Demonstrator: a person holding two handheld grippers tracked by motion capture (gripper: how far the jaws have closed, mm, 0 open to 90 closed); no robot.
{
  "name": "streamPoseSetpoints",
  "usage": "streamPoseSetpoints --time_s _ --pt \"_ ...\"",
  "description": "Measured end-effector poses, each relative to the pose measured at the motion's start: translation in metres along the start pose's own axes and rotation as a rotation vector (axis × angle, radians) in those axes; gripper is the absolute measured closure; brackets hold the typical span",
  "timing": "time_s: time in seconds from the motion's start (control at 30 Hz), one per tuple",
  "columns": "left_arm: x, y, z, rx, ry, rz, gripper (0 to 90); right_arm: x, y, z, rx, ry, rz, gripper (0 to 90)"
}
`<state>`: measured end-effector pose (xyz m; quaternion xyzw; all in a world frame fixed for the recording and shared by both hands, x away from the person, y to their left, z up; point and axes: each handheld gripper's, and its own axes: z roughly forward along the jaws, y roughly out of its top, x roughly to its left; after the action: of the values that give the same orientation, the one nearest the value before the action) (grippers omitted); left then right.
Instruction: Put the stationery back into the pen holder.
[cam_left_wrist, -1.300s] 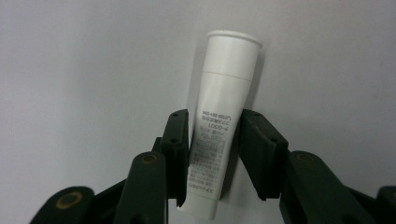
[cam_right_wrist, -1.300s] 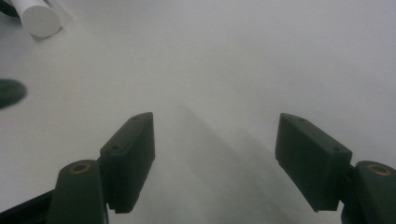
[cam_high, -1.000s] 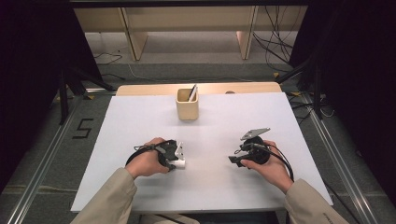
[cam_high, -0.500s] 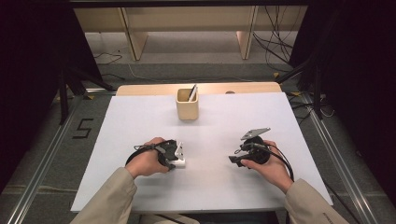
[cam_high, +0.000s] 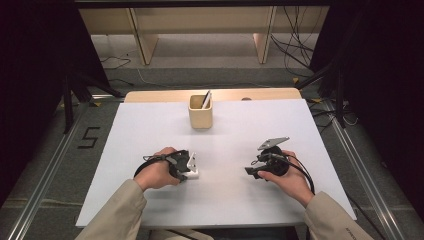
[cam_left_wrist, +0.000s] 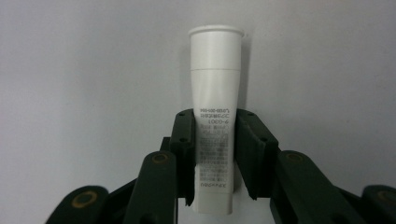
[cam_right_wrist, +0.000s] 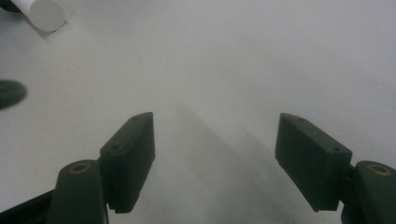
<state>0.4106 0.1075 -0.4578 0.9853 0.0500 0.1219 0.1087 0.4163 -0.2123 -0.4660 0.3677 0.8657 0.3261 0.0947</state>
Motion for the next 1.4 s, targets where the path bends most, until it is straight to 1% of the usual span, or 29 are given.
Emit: streamPoseSetpoints --time_s 0.37,0.43,0.57,0.8,0.83,0.87,0.97,1.03,1.23,1.27,1.4 --pt "0.0 0.001 -0.001 0.004 0.004 -0.024 69.9 0.0 0.0 -0.001 -0.005 0.002 0.007 29.3" --pt "-0.001 0.001 -0.002 -0.011 0.011 -0.039 69.9 0.0 0.0 -0.001 -0.005 0.002 0.007 29.3" --pt "0.0 0.001 -0.004 -0.023 0.033 -0.052 70.0 -0.001 -0.001 -0.001 -0.006 0.002 0.008 29.3" --pt "0.002 0.0 -0.008 -0.065 0.062 -0.094 70.0 -0.002 -0.002 -0.003 -0.014 0.0 0.014 29.3" --pt "0.003 0.0 -0.009 -0.068 0.069 -0.095 70.0 -0.002 -0.002 -0.003 -0.014 -0.001 0.014 29.3" --pt "0.003 0.0 -0.01 -0.083 0.073 -0.111 70.0 -0.003 -0.002 -0.003 -0.015 -0.001 0.015 29.3" --pt "0.004 -0.001 -0.012 -0.103 0.09 -0.127 70.0 -0.003 -0.003 -0.004 -0.016 -0.002 0.019 29.3" --pt "0.005 -0.001 -0.013 -0.126 0.108 -0.148 70.0 -0.003 -0.003 -0.004 -0.019 -0.002 0.017 29.3" --pt "0.009 -0.004 -0.017 -0.212 0.143 -0.231 70.1 -0.004 -0.003 -0.004 -0.022 -0.005 0.018 29.4" --pt "0.01 -0.005 -0.017 -0.212 0.143 -0.236 70.0 -0.004 -0.003 -0.004 -0.023 -0.007 0.021 29.3" --pt "0.012 -0.007 -0.018 -0.251 0.175 -0.295 70.1 -0.004 -0.003 -0.005 -0.027 -0.008 0.024 29.3"
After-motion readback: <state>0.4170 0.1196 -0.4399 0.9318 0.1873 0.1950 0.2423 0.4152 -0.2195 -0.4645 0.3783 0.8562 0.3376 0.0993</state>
